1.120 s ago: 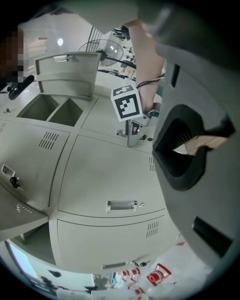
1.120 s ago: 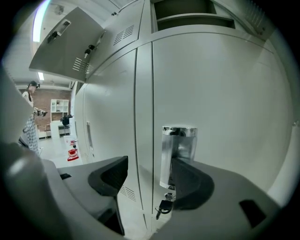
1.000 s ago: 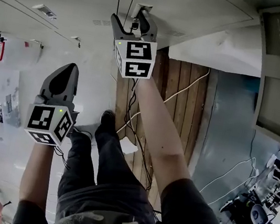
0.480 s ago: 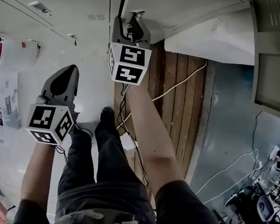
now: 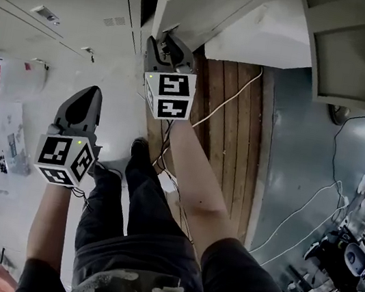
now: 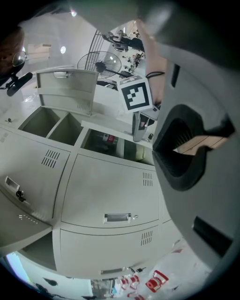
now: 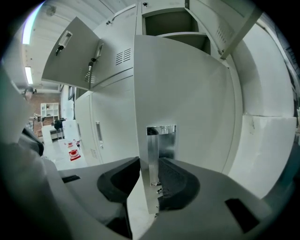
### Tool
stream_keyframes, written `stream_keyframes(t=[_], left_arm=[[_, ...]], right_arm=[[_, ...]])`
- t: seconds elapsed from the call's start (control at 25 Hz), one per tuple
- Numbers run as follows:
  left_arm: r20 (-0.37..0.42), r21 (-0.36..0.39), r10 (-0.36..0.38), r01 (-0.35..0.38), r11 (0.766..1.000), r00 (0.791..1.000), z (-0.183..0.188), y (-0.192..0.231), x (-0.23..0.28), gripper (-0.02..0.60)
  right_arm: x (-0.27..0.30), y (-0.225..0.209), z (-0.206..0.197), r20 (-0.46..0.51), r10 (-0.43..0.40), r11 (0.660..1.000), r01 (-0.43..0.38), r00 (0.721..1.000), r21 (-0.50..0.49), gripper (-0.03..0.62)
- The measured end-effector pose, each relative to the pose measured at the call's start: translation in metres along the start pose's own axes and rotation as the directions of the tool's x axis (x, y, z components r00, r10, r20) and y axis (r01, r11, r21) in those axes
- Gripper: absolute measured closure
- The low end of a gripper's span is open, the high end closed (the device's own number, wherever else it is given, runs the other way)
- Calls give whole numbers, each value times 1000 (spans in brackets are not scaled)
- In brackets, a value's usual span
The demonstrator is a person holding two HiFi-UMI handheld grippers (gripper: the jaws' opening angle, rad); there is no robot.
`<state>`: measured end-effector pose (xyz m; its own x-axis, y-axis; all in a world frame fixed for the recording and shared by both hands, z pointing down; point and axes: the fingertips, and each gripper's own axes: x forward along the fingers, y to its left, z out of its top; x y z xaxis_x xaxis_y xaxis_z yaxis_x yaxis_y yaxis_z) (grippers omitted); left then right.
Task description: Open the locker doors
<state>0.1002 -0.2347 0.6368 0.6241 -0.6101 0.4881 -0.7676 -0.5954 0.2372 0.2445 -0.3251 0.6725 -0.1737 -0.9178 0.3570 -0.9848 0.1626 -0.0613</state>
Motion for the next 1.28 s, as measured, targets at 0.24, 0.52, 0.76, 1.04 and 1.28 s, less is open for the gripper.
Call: stream_keyframes(t=[0.24,0.52,0.76,1.04,1.28], left_arm=[[-3,6,-8,8,1000,1000,0,-7,0,572],[-12,-20,-45,45,999,999,-7,-30,0,572],[-26,-29,-68,67,997,997,-12,-45,6,572],[-21,-29,-98,97,995,995,-4,-62,17,573],[-26,-46,-119,118,992,993,-7,-71,24,572]], right_arm=[[-29,-15,-12,-14,-42,999,42,999,8,392],[-64,-29,-25,-37,-20,1000,19,999,-17,382],[-90,-41,-34,-25,-8,999,7,1000,-32,396],[-116,-56,-43,-33,-22,997,19,999,-72,430],[-135,-68,-47,-27,-39,994,36,999,-101,472]])
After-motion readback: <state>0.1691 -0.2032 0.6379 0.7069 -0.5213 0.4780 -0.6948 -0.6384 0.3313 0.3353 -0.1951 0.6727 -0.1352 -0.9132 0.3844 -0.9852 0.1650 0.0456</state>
